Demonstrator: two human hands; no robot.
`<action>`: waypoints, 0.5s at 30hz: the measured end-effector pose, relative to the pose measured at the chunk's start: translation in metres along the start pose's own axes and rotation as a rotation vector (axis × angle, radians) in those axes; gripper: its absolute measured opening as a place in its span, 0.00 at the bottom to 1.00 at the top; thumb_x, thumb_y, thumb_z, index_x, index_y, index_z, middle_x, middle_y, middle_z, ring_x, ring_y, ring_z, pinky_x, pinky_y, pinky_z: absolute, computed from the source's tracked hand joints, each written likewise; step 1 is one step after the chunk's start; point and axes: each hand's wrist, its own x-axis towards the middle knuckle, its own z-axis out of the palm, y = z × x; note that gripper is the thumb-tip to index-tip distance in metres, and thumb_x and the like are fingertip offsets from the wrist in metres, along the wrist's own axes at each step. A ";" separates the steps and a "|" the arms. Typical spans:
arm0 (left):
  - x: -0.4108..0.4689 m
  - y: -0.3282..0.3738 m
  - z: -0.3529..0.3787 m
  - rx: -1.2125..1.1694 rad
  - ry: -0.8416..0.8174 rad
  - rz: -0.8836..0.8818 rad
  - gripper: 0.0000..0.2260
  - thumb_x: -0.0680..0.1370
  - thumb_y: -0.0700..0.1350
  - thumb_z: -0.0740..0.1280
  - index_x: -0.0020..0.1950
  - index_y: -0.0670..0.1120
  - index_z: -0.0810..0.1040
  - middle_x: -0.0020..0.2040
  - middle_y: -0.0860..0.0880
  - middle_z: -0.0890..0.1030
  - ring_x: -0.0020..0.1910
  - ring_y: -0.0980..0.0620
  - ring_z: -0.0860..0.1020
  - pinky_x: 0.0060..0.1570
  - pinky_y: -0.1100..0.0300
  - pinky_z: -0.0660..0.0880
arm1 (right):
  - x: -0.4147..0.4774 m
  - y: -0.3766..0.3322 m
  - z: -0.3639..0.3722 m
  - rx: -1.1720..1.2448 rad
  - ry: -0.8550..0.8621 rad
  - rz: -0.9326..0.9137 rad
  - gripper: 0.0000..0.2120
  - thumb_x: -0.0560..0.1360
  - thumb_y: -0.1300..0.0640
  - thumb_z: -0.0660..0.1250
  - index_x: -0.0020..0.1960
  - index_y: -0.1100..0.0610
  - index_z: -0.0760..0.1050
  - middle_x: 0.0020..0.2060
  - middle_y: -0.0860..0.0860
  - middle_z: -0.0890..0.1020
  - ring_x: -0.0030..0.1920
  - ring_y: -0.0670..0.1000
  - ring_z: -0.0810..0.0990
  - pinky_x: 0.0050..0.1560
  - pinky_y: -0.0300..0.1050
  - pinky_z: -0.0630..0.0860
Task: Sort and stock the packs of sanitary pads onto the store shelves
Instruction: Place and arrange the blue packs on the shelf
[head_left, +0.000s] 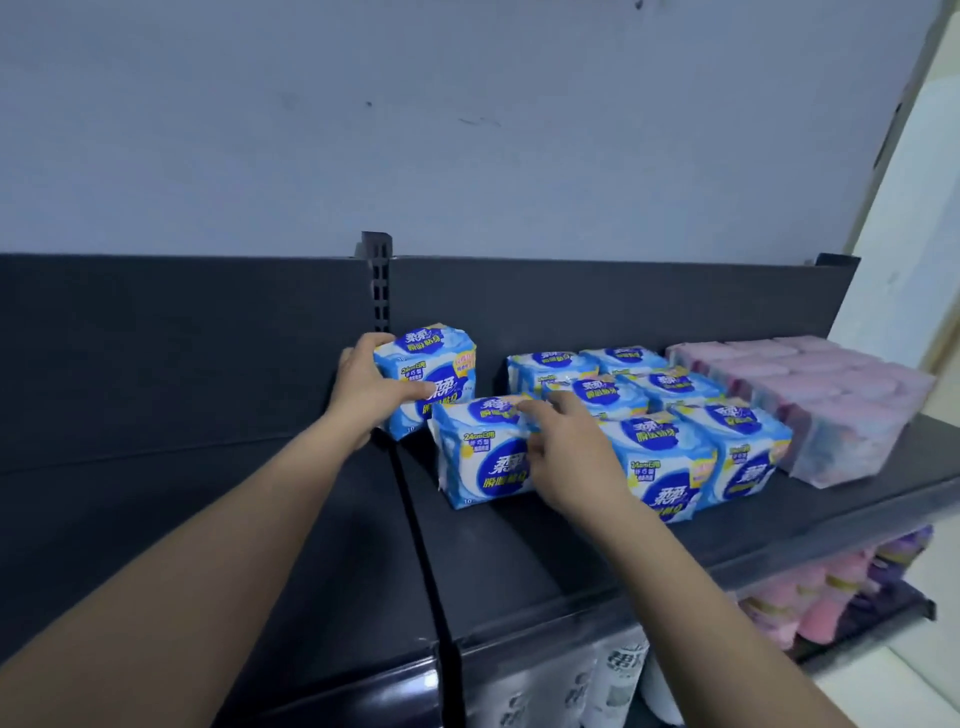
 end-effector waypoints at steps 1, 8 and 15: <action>0.004 -0.001 0.006 -0.016 -0.005 -0.005 0.31 0.63 0.40 0.81 0.61 0.52 0.71 0.63 0.47 0.70 0.57 0.48 0.77 0.55 0.47 0.78 | 0.003 -0.001 0.003 -0.069 0.029 -0.058 0.23 0.73 0.65 0.63 0.67 0.53 0.73 0.64 0.56 0.71 0.61 0.58 0.72 0.58 0.50 0.73; 0.025 -0.006 0.030 -0.108 -0.163 -0.061 0.28 0.63 0.38 0.80 0.59 0.51 0.74 0.59 0.45 0.78 0.54 0.47 0.81 0.53 0.49 0.79 | 0.020 0.011 0.016 -0.203 0.178 -0.187 0.20 0.62 0.70 0.72 0.51 0.55 0.83 0.44 0.55 0.80 0.45 0.60 0.75 0.36 0.48 0.72; 0.030 0.002 0.031 0.160 -0.239 -0.096 0.28 0.74 0.44 0.73 0.72 0.57 0.68 0.66 0.47 0.60 0.60 0.49 0.71 0.51 0.60 0.73 | 0.022 0.012 0.015 -0.209 0.168 -0.159 0.19 0.60 0.71 0.73 0.48 0.56 0.83 0.43 0.55 0.78 0.43 0.60 0.74 0.34 0.47 0.71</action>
